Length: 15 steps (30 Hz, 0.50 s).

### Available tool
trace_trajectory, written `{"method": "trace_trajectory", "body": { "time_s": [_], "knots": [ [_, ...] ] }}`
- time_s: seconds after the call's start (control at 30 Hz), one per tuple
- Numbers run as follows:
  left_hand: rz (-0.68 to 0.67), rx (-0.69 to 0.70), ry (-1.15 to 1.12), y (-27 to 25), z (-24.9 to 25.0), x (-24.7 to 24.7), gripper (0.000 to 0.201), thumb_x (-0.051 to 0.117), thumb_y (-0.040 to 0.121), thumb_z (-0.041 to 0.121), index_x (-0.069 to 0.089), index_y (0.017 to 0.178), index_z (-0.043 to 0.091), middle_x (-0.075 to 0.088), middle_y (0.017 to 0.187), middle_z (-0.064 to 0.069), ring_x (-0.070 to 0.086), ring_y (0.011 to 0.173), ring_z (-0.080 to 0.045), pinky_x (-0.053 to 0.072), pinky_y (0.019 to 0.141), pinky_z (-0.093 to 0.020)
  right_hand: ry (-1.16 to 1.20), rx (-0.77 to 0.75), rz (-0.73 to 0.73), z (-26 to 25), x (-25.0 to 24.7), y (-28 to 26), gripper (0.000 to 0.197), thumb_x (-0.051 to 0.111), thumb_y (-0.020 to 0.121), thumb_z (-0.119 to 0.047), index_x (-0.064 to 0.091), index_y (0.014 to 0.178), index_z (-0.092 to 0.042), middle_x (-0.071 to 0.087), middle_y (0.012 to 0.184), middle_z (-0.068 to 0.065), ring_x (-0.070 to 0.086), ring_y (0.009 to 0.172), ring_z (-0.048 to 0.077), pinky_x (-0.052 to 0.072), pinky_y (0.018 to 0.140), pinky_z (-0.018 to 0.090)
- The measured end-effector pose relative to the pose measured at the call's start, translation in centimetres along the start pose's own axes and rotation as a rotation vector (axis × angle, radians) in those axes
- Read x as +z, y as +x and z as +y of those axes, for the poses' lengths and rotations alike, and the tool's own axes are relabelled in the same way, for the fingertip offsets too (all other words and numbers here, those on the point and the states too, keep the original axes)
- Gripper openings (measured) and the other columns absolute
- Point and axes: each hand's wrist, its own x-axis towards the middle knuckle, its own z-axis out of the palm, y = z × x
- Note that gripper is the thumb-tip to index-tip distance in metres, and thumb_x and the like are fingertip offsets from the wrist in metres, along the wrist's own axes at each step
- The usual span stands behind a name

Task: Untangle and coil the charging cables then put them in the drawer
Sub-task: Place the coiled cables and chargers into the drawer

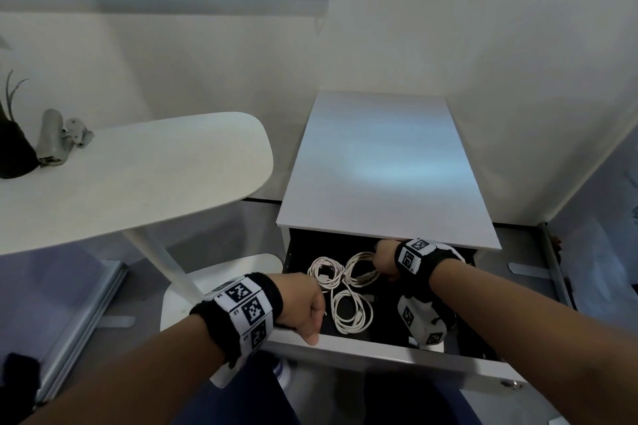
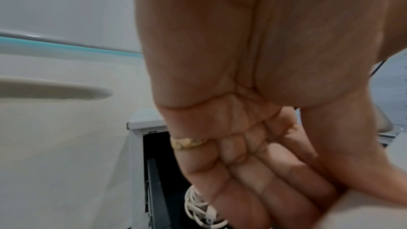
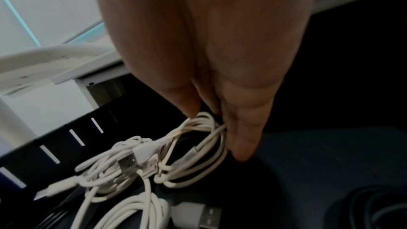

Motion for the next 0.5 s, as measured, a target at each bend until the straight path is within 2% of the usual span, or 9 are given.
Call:
{"method": "trace_trajectory", "body": {
  "time_s": [0.07, 0.13, 0.17, 0.23, 0.3, 0.33, 0.37, 0.43, 0.5],
  "knots": [
    [0.003, -0.014, 0.009, 0.0, -0.2, 0.0, 0.02, 0.076, 0.078, 0.026, 0.071, 0.092, 0.013, 0.053, 0.061, 0.014, 0.046, 0.058, 0.0, 0.039, 0.057, -0.016, -0.165, -0.092, 0.09, -0.1, -0.2, 0.8, 0.032, 0.044, 0.095, -0.018, 0.061, 0.116, 0.0, 0.062, 0.119, 0.014, 0.06, 0.111, 0.03, 0.048, 0.086, 0.033],
    [0.009, -0.052, 0.061, -0.1, -0.3, -0.1, 0.028, 0.074, 0.077, 0.035, 0.07, 0.09, 0.01, 0.054, 0.063, 0.008, 0.048, 0.06, -0.006, 0.042, 0.063, -0.022, -0.06, -0.04, 0.113, -0.2, -0.1, 1.4, 0.034, 0.041, 0.094, -0.027, 0.064, 0.103, -0.002, 0.066, 0.112, 0.015, 0.063, 0.104, 0.03, 0.051, 0.086, 0.037],
    [0.014, -0.08, 0.104, -0.3, -0.5, -0.2, 0.036, 0.073, 0.077, 0.042, 0.068, 0.089, 0.008, 0.055, 0.066, 0.004, 0.049, 0.064, -0.01, 0.043, 0.067, -0.024, 0.02, -0.028, 0.126, -0.5, -0.1, 1.4, 0.035, 0.043, 0.092, -0.033, 0.065, 0.095, -0.005, 0.068, 0.106, 0.015, 0.065, 0.099, 0.029, 0.052, 0.084, 0.038],
    [0.022, -0.127, 0.145, -0.5, -1.1, -0.5, 0.046, 0.071, 0.077, 0.048, 0.068, 0.089, 0.004, 0.056, 0.069, 0.0, 0.051, 0.071, -0.015, 0.043, 0.068, -0.026, 0.027, -0.095, 0.108, -1.2, -0.3, 1.8, 0.04, 0.048, 0.082, -0.045, 0.063, 0.084, -0.008, 0.07, 0.089, 0.01, 0.067, 0.087, 0.028, 0.055, 0.08, 0.037],
    [0.029, -0.151, 0.09, -0.8, -1.9, -0.9, 0.036, 0.074, 0.075, 0.044, 0.068, 0.084, 0.01, 0.054, 0.063, 0.005, 0.051, 0.067, -0.013, 0.043, 0.065, -0.024, 0.008, -0.134, 0.133, -2.5, -0.4, 1.9, 0.039, 0.05, 0.076, -0.045, 0.061, 0.074, -0.008, 0.063, 0.069, 0.004, 0.065, 0.073, 0.029, 0.058, 0.078, 0.04],
    [0.034, -0.159, 0.077, -1.0, -2.2, -1.1, 0.031, 0.076, 0.075, 0.04, 0.069, 0.085, 0.012, 0.053, 0.061, 0.007, 0.05, 0.063, -0.011, 0.042, 0.061, -0.022, -0.006, -0.156, 0.167, -3.3, -0.6, 1.5, 0.034, 0.05, 0.076, -0.04, 0.06, 0.071, -0.008, 0.061, 0.065, 0.004, 0.064, 0.07, 0.03, 0.058, 0.076, 0.04],
    [0.037, -0.168, 0.079, -1.2, -2.5, -1.3, 0.03, 0.076, 0.075, 0.037, 0.07, 0.088, 0.011, 0.054, 0.061, 0.007, 0.05, 0.06, -0.009, 0.041, 0.056, -0.019, 0.003, -0.186, 0.193, -4.2, -0.9, 0.9, 0.029, 0.052, 0.078, -0.034, 0.062, 0.072, -0.008, 0.063, 0.068, 0.005, 0.064, 0.072, 0.03, 0.057, 0.075, 0.036],
    [0.033, -0.188, 0.102, -1.6, -2.7, -1.5, 0.033, 0.075, 0.076, 0.037, 0.071, 0.095, 0.009, 0.059, 0.068, 0.004, 0.052, 0.063, -0.011, 0.039, 0.054, -0.017, -0.012, -0.309, 0.175, -6.0, -1.2, -0.1, 0.017, 0.059, 0.082, -0.022, 0.071, 0.085, -0.01, 0.07, 0.087, 0.007, 0.064, 0.082, 0.025, 0.047, 0.069, 0.022],
    [0.022, -0.203, 0.11, -1.7, -2.9, -1.5, 0.036, 0.075, 0.076, 0.039, 0.071, 0.096, 0.009, 0.061, 0.076, 0.0, 0.054, 0.069, -0.014, 0.04, 0.056, -0.019, -0.019, -0.383, 0.063, -7.7, -1.1, -0.7, 0.021, 0.068, 0.08, -0.014, 0.073, 0.1, -0.011, 0.07, 0.097, 0.004, 0.06, 0.084, 0.016, 0.04, 0.064, 0.018]
  ]
}}
